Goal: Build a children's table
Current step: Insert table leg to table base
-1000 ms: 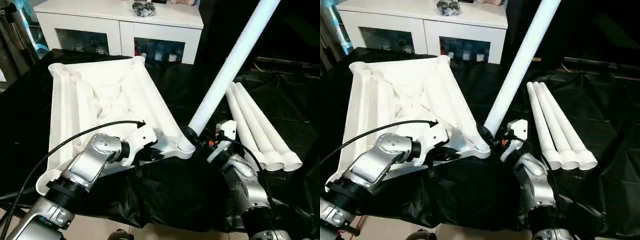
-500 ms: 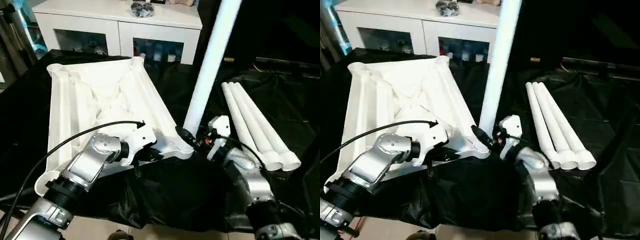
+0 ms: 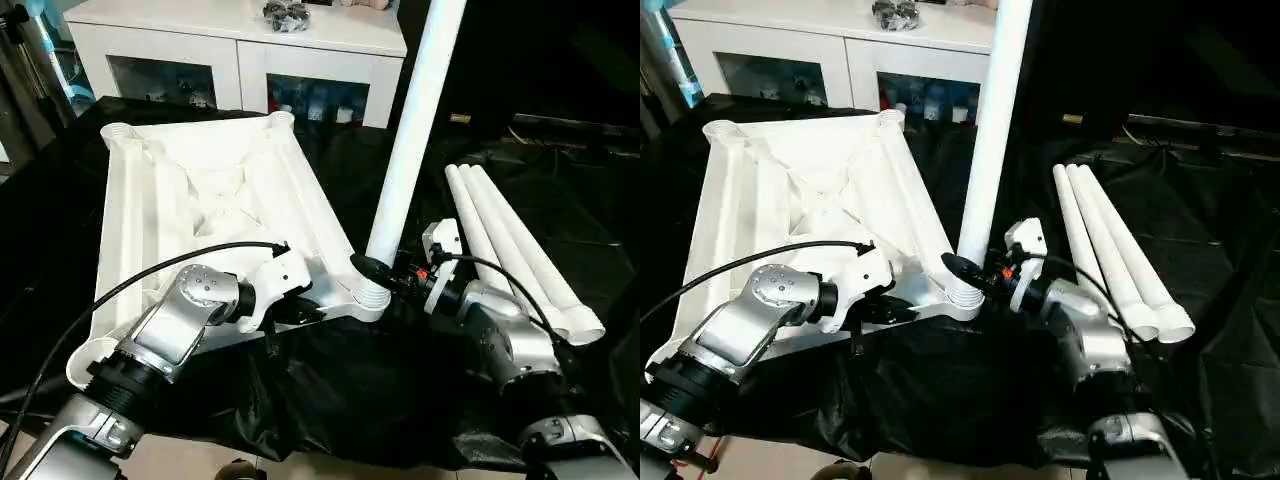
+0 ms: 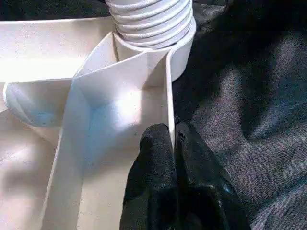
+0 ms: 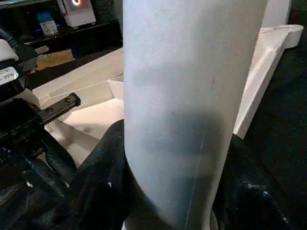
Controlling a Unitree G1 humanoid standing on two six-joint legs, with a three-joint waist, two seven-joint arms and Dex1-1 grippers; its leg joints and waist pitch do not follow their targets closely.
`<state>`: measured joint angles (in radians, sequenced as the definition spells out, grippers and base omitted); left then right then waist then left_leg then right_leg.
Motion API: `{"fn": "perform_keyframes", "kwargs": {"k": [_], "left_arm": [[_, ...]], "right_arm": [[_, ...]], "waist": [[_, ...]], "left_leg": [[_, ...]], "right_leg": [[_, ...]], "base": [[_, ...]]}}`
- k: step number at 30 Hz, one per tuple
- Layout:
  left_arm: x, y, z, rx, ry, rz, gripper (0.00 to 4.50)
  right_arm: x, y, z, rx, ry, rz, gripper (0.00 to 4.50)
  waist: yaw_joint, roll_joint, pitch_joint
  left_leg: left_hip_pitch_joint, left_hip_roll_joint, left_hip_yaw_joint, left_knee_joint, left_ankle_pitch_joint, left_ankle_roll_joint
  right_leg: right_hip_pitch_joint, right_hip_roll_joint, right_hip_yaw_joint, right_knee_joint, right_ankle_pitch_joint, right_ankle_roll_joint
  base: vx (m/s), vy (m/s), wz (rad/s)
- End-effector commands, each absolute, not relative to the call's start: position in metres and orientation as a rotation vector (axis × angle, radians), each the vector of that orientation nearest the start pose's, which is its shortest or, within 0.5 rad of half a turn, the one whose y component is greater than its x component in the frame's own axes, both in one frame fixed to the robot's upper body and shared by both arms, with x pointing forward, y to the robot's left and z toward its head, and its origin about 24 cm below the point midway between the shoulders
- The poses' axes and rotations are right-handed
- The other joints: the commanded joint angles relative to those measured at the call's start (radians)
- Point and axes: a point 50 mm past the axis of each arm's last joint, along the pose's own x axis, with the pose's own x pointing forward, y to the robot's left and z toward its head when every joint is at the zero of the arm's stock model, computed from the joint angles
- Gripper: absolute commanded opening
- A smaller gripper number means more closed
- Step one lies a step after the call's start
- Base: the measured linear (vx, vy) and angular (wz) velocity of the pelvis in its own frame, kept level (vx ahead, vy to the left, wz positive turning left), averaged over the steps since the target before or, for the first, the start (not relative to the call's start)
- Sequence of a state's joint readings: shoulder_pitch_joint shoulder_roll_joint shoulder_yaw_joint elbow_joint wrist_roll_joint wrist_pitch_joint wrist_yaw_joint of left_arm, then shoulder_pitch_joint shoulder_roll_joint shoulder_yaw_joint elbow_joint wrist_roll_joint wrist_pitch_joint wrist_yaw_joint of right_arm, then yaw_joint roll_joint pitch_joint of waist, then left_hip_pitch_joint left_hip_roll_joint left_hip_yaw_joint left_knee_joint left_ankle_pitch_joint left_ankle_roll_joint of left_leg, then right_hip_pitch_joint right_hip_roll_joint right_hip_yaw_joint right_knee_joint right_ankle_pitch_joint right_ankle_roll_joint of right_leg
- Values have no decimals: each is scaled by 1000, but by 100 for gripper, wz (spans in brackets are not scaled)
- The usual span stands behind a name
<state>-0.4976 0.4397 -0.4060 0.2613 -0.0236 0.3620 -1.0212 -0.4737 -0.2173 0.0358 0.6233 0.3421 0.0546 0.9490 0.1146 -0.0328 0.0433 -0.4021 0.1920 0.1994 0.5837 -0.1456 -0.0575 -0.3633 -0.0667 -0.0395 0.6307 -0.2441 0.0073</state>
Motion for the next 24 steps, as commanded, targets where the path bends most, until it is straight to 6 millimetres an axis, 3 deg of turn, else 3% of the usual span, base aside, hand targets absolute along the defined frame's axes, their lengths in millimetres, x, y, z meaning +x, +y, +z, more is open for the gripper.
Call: {"fn": "perform_keyframes", "kwargs": {"k": [1, 4, 5, 8, 9, 12, 18, 24], "left_arm": [[299, 117, 65, 500, 457, -1256, 0], [300, 119, 66, 501, 458, -1247, 0], [300, 120, 66, 501, 458, -1245, 0], [300, 121, 66, 499, 459, -1239, 0], [301, 121, 66, 498, 459, -1234, 0], [302, 121, 66, 497, 458, -1232, 0], [304, 120, 67, 496, 453, -1223, 0], [305, 119, 66, 500, 450, -1221, 0]], "right_arm": [[306, -150, 12, 199, 298, 887, 188], [307, -154, 10, 237, 273, 820, 188], [307, -157, 10, 262, 259, 779, 188], [305, -162, 6, 315, 229, 684, 188], [302, -165, 2, 342, 215, 633, 188], [295, -166, -5, 356, 206, 595, 188], [279, -164, -16, 248, 170, 509, 188], [273, -161, -22, 230, 156, 436, 188]], "waist": [[-6, 4, -50], [-8, 7, -48], [-7, 13, -49], [-10, 13, -49], [-10, 32, -49], [-12, 24, -49], [-10, 43, -49], [-14, 48, -47]], "left_leg": [[41, 54, -27, -83, -296, -8], [44, 55, -29, -86, -328, -22], [45, 55, -30, -86, -338, -26], [46, 54, -31, -89, -362, -37], [49, 55, -32, -90, -384, -48], [51, 55, -35, -93, -418, -57], [50, 53, -36, -95, -418, -61], [53, 54, -38, -99, -468, -71]], "right_leg": [[5, -82, 41, -86, -165, -190], [1, -83, 42, -91, -203, -184], [0, -84, 43, -91, -207, -183], [-1, -82, 43, -93, -214, -183], [-5, -83, 44, -95, -217, -181], [-4, -81, 43, -95, -228, -184], [-4, -80, 43, -97, -198, -178], [-10, -80, 45, -102, -241, -172]], "base": [[0, 0, 0], [0, 0, 0], [0, 0, 0], [0, 0, 0], [0, 0, 0], [0, 0, 0], [0, 0, 0], [0, 0, 0]]}}
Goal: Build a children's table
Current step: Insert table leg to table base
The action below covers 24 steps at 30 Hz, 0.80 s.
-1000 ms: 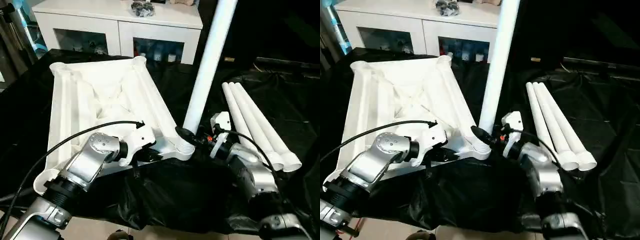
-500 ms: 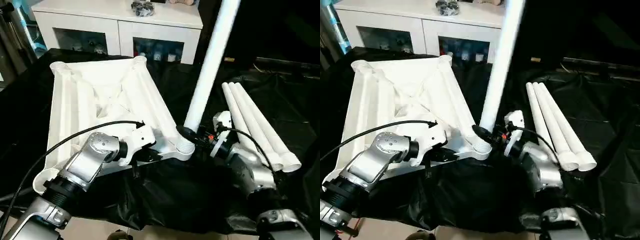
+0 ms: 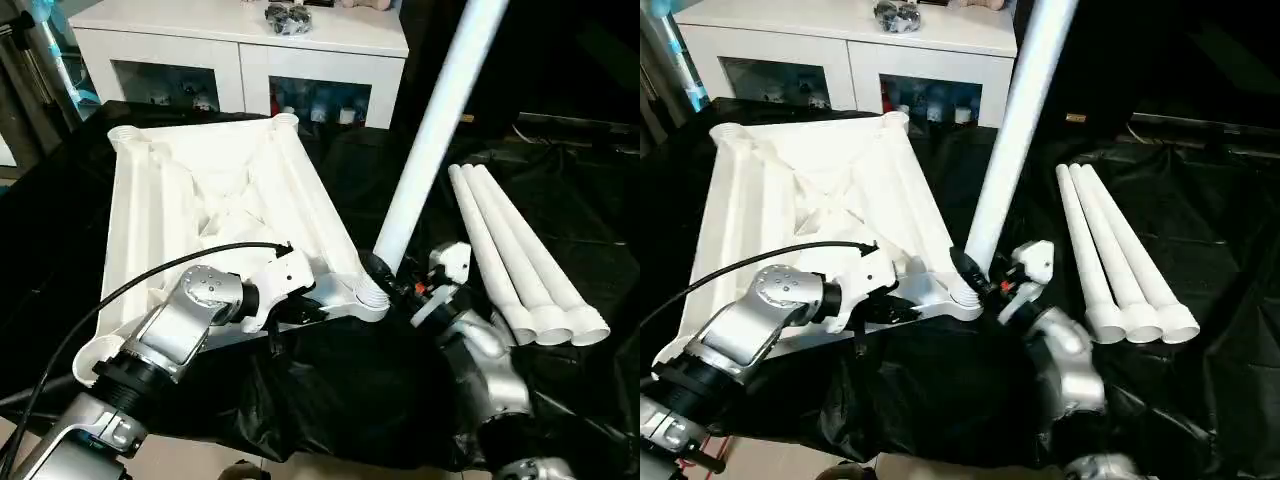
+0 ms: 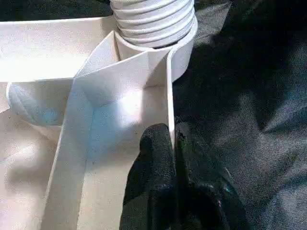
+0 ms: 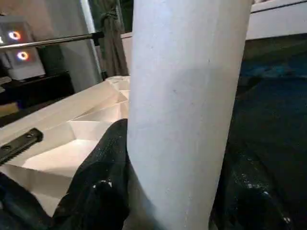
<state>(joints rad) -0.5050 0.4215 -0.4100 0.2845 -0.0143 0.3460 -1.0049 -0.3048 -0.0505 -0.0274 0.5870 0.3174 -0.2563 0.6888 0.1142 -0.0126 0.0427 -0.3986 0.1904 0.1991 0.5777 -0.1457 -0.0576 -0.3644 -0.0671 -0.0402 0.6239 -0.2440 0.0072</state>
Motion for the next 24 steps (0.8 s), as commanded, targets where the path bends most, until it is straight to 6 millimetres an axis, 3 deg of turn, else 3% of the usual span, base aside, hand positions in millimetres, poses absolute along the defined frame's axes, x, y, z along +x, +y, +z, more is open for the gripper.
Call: {"fn": "perform_keyframes", "kwargs": {"k": [1, 7, 8, 12, 13, 14, 16, 18, 21, 24], "left_arm": [[306, 118, 66, 502, 449, -1221, 0], [306, 119, 66, 509, 451, -1219, 0], [306, 119, 65, 511, 453, -1218, 0], [307, 120, 64, 515, 456, -1214, 0], [307, 121, 64, 516, 456, -1212, 0], [307, 121, 64, 517, 456, -1211, 0], [307, 121, 64, 518, 456, -1209, 0], [307, 121, 64, 518, 455, -1208, 0], [307, 122, 63, 521, 455, -1205, 0], [307, 122, 63, 524, 454, -1203, 0]], "right_arm": [[271, -160, -23, 235, 153, 428, 188], [267, -160, -24, 236, 136, 399, 188], [265, -162, -24, 224, 133, 407, 188], [265, -169, -21, 218, 131, 434, 188], [266, -172, -19, 215, 124, 438, 188], [266, -174, -17, 212, 117, 443, 188], [269, -176, -12, 207, 104, 453, 188], [273, -176, -3, 213, 80, 482, 188], [279, -175, 7, 209, 52, 519, 188], [286, -175, 20, 228, 21, 546, 188]], "waist": [[-14, 29, -46], [-12, 30, -47], [-13, 25, -46], [-13, 25, -45], [-13, 18, -45], [-11, 20, -46], [-9, 22, -48], [-10, 16, -50], [-10, 17, -52], [-8, 7, -56]], "left_leg": [[51, 56, -39, -94, -476, -71], [49, 56, -38, -96, -470, -67], [47, 56, -38, -97, -469, -64], [46, 56, -38, -97, -463, -59], [47, 57, -37, -97, -456, -55], [47, 57, -37, -95, -452, -52], [46, 58, -36, -97, -423, -47], [42, 57, -34, -96, -391, -38], [39, 55, -32, -92, -347, -22], [33, 53, -28, -82, -255, 14]], "right_leg": [[-9, -79, 46, -95, -243, -171], [-8, -78, 46, -95, -211, -170], [-7, -78, 46, -96, -213, -169], [-7, -80, 47, -97, -229, -167], [-6, -79, 47, -98, -231, -165], [-6, -80, 47, -97, -229, -165], [-3, -78, 46, -95, -192, -164], [3, -76, 44, -90, -146, -169], [7, -76, 42, -85, -92, -177], [15, -76, 40, -75, -2, -187]], "base": [[0, 0, 0], [0, 0, 0], [0, 0, 0], [0, 0, 0], [0, 0, 0], [0, 0, 0], [0, 0, 0], [0, 0, 0], [0, 0, 0], [0, 0, 0]]}}
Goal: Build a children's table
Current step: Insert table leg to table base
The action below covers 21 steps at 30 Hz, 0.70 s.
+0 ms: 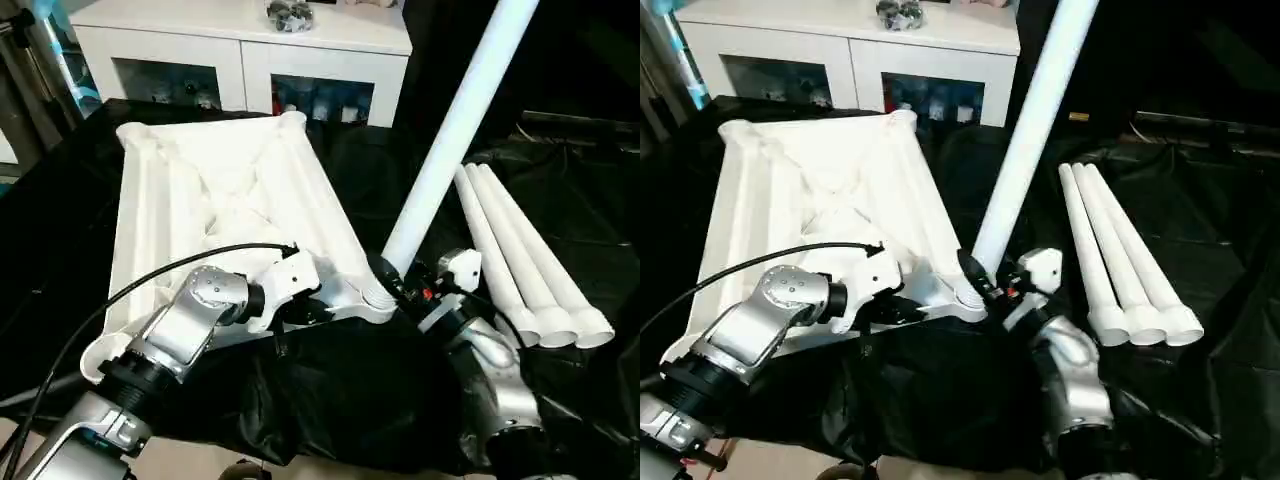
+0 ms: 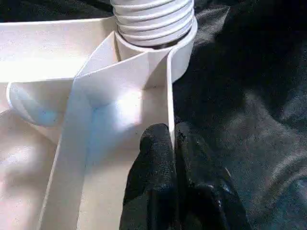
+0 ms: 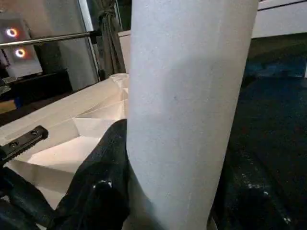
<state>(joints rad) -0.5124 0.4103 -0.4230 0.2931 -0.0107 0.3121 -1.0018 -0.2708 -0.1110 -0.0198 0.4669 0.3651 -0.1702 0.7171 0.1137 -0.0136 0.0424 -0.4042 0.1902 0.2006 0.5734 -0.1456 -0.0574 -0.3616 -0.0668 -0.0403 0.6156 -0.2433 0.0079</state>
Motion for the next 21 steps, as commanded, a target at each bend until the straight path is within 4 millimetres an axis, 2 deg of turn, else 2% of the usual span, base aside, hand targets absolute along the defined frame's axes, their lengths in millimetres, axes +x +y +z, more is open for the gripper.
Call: {"fn": "perform_keyframes", "kwargs": {"k": [1, 2, 7, 8, 10, 11, 12, 15, 18, 21], "left_arm": [[307, 122, 63, 525, 453, -1204, 0], [307, 122, 64, 525, 449, -1206, 0], [306, 123, 62, 531, 451, -1205, 0], [306, 122, 62, 531, 452, -1205, 0], [305, 122, 62, 531, 453, -1206, 0], [305, 122, 62, 531, 453, -1206, 0], [305, 122, 61, 531, 454, -1206, 0], [303, 122, 61, 530, 455, -1206, 0], [303, 122, 60, 528, 457, -1203, 0], [302, 123, 60, 528, 459, -1201, 0]], "right_arm": [[289, -175, 25, 240, 12, 552, 188], [296, -174, 37, 288, -18, 568, 188], [310, -173, 52, 375, -46, 581, 188], [314, -173, 55, 397, -47, 584, 188], [317, -173, 58, 419, -46, 589, 188], [319, -172, 60, 435, -44, 595, 188], [320, -171, 61, 447, -42, 601, 188], [322, -168, 63, 471, -31, 632, 188], [322, -163, 61, 482, -13, 665, 188], [321, -159, 60, 493, -2, 680, 188]], "waist": [[-7, 10, -56], [-7, 5, -57], [-9, 8, -60], [-12, -12, -60], [-7, -1, -61], [-7, -7, -60], [-6, -5, -59], [-6, -8, -59], [-8, -12, -61], [-6, -11, -62]], "left_leg": [[39, 53, -29, -76, -246, 19], [38, 53, -29, -74, -231, 31], [39, 53, -27, -69, -198, 37], [35, 52, -24, -66, -178, 45], [36, 53, -24, -64, -151, 55], [38, 52, -23, -63, -149, 54], [39, 51, -22, -63, -146, 53], [39, 51, -22, -63, -152, 53], [38, 50, -21, -60, -141, 55], [38, 51, -21, -59, -132, 59]], "right_leg": [[12, -77, 40, -67, 3, -188], [15, -77, 40, -65, 9, -191], [14, -76, 38, -61, 29, -203], [18, -74, 38, -60, 48, -205], [16, -77, 38, -55, 63, -206], [16, -74, 37, -56, 56, -206], [16, -73, 37, -56, 49, -206], [15, -75, 37, -57, 31, -202], [16, -74, 36, -54, 45, -207], [16, -75, 36, -53, 51, -213]], "base": [[0, 0, 0], [0, 0, 0], [0, 0, 0], [0, 0, 0], [0, 0, 0], [0, 0, 0], [0, 0, 0], [0, 0, 0], [0, 0, 0], [0, 0, 0]]}}
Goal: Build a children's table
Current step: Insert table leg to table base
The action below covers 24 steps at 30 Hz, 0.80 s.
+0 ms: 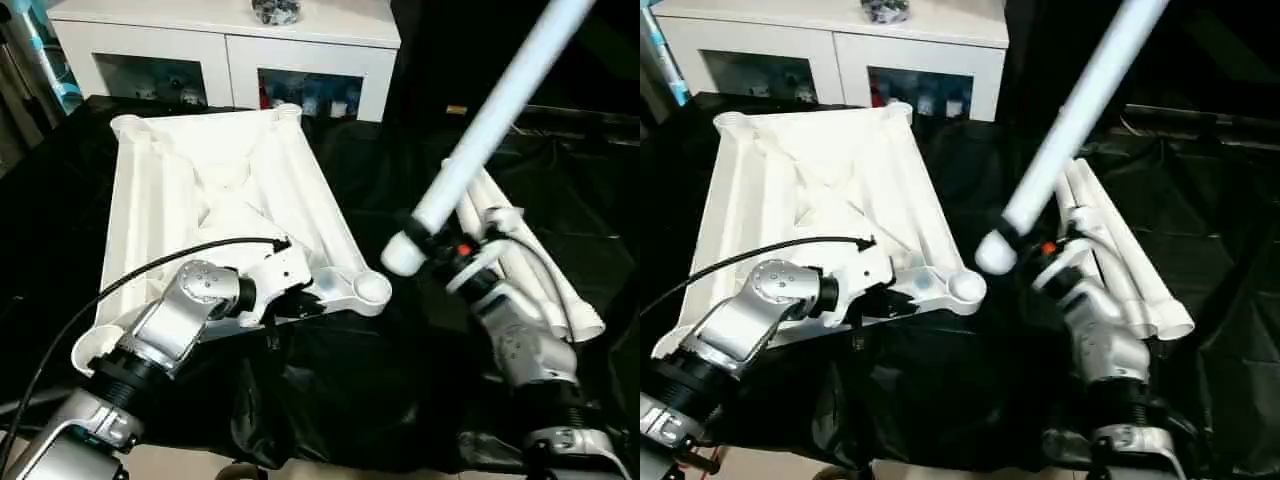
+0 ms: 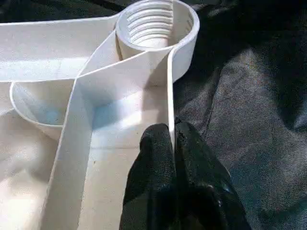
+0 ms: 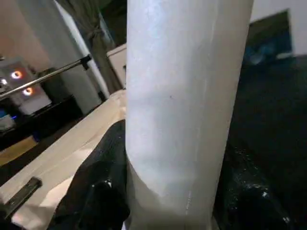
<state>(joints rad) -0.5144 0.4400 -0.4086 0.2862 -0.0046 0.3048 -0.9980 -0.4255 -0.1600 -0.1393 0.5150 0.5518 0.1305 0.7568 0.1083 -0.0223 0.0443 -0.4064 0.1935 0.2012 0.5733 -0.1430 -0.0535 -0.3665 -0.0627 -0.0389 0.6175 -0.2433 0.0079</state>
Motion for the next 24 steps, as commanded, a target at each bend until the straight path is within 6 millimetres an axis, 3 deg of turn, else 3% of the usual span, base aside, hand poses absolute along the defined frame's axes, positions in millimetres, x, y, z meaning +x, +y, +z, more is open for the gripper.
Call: {"fn": "perform_keyframes", "kwargs": {"k": [1, 5, 10, 12, 24], "left_arm": [[302, 123, 60, 528, 459, -1201, 0], [301, 124, 60, 525, 461, -1198, 0], [301, 124, 59, 526, 463, -1196, 0], [301, 123, 59, 526, 462, -1195, 0], [302, 123, 59, 529, 464, -1184, 0]], "right_arm": [[321, -159, 60, 495, -1, 682, 188], [321, -155, 61, 485, -12, 690, 188], [319, -141, 52, 388, 24, 747, 188], [317, -136, 48, 357, 34, 765, 188], [314, -119, 30, 199, 49, 801, 188]], "waist": [[-1, -3, -64], [1, -3, -65], [1, -4, -64], [1, 2, -64], [-5, -3, -61]], "left_leg": [[39, 47, -22, -59, -130, 56], [40, 46, -21, -56, -113, 65], [40, 46, -21, -57, -124, 53], [41, 47, -22, -57, -132, 47], [43, 48, -23, -60, -185, 29]], "right_leg": [[22, -79, 35, -53, 58, -213], [21, -78, 34, -50, 88, -216], [21, -79, 34, -51, 62, -212], [20, -80, 34, -51, 52, -213], [19, -80, 37, -56, -3, -215]], "base": [[0, 0, 0], [0, 0, 0], [0, 0, 0], [0, 0, 0], [0, 0, 0]]}}
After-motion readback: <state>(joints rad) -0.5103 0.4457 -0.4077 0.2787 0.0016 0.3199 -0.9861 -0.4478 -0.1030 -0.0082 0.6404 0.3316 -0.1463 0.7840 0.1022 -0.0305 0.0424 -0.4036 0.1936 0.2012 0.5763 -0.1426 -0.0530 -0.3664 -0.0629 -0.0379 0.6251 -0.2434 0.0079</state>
